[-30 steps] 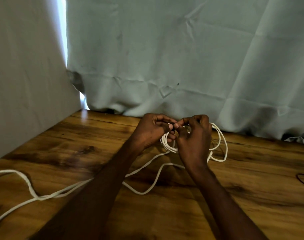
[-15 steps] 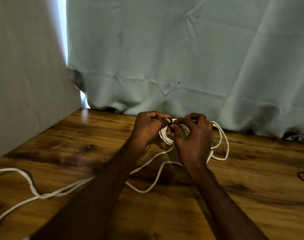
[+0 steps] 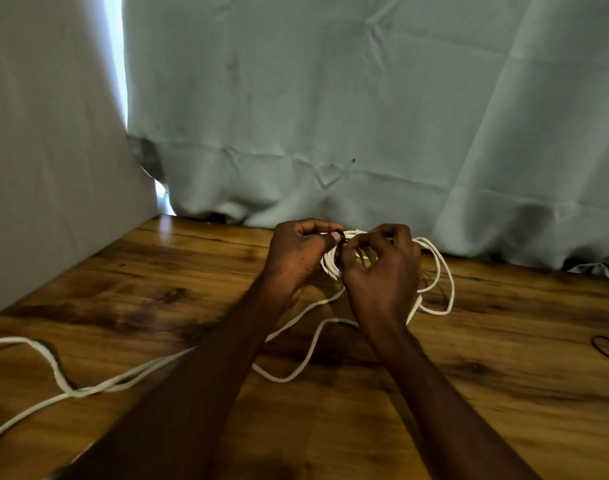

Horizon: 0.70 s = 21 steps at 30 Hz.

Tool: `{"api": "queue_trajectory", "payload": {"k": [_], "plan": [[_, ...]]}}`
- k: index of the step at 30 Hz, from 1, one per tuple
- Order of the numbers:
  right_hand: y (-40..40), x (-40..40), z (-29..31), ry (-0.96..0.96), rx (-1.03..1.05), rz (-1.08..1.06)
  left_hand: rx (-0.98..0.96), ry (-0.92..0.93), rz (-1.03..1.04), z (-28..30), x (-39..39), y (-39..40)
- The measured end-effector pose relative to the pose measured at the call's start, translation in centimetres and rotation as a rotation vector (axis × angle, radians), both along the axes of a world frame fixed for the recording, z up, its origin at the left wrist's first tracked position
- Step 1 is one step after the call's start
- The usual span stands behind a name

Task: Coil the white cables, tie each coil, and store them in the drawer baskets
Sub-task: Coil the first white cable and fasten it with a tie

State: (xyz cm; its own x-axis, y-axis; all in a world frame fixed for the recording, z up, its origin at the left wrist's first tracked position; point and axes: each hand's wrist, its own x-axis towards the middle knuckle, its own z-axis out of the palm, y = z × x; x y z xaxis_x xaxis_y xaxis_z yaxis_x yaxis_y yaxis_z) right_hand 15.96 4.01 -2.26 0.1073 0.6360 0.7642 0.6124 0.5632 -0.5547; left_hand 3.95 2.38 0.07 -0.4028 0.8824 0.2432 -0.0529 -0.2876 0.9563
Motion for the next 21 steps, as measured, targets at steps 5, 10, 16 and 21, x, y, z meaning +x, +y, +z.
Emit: {"api": "queue_trajectory", "payload": {"k": [5,10,16,21], "plan": [[-0.5,-0.5,-0.2,0.136,-0.133,-0.117,-0.066,-0.006,0.04,-0.3,0.5,0.2],[-0.7,-0.4,0.1,0.143,-0.214,-0.163,-0.09,-0.022,-0.023,-0.3,0.6,0.0],[-1.3,-0.1,0.4,-0.072,-0.108,-0.237,-0.088,0.05,-0.045,-0.2,0.5,-0.3],[-1.0,0.1,0.4,-0.188,-0.117,-0.272,-0.096,0.065,-0.072,-0.3,0.4,-0.3]]}}
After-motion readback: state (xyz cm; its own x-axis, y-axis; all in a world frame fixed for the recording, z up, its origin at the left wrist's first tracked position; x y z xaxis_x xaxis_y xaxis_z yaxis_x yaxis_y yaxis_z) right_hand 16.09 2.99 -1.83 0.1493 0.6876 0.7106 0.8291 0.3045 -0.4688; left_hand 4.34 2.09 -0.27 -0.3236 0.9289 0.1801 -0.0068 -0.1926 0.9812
